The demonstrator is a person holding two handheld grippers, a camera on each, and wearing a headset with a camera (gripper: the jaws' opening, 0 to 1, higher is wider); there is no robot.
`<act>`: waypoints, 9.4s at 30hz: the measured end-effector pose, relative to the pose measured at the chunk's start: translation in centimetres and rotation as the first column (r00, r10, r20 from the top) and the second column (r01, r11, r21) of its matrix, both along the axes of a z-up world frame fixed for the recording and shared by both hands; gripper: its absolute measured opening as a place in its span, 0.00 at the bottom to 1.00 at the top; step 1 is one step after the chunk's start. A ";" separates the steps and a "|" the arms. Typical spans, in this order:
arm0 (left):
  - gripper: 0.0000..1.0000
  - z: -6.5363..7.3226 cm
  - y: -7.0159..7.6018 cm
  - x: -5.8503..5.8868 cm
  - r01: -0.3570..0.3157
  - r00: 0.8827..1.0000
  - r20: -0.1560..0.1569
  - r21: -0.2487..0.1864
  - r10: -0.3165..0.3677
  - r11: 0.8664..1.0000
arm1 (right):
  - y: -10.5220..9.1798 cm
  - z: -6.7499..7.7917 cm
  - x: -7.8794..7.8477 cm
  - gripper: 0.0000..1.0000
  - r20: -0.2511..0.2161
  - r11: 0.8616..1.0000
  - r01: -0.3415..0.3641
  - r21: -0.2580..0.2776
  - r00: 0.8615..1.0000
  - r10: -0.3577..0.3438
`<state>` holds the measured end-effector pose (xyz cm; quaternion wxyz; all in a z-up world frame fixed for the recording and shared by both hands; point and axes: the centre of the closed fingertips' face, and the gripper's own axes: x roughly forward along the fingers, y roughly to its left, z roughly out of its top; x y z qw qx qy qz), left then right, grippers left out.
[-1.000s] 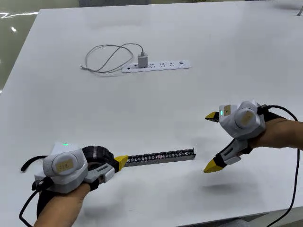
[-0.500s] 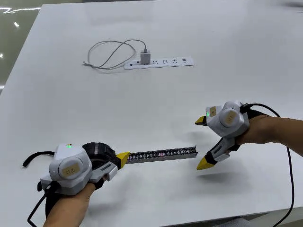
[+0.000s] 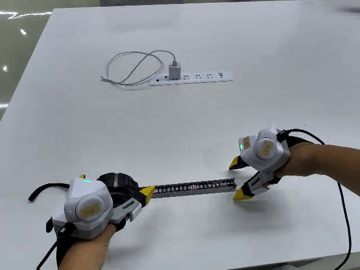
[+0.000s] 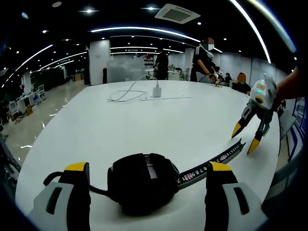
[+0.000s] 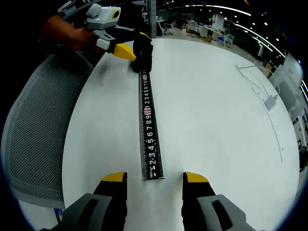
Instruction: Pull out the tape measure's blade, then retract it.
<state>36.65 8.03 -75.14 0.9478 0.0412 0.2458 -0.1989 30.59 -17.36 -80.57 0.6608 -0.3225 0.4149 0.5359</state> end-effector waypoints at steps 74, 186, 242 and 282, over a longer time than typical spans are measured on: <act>0.63 -2.4 0.8 0.3 -0.108 0.987 -0.120 -0.021 0.105 0.994 | 0.2 -0.3 0.1 0.10 -0.032 0.996 0.023 -0.091 0.999 -0.026; 0.61 -2.6 0.9 0.1 -0.084 0.979 -0.190 -0.032 0.077 0.996 | 3.4 -0.4 0.8 0.09 -0.044 0.990 0.097 -0.100 0.994 -0.102; 0.61 -2.7 0.9 0.1 -0.083 0.970 -0.233 -0.055 0.068 0.995 | 5.0 -0.4 1.1 0.10 -0.037 0.988 0.070 -0.140 0.996 -0.076; 0.61 -2.8 1.0 0.1 -0.088 0.969 -0.238 -0.063 0.071 0.994 | 6.6 -0.4 1.3 0.10 -0.026 0.992 0.059 -0.107 0.998 -0.062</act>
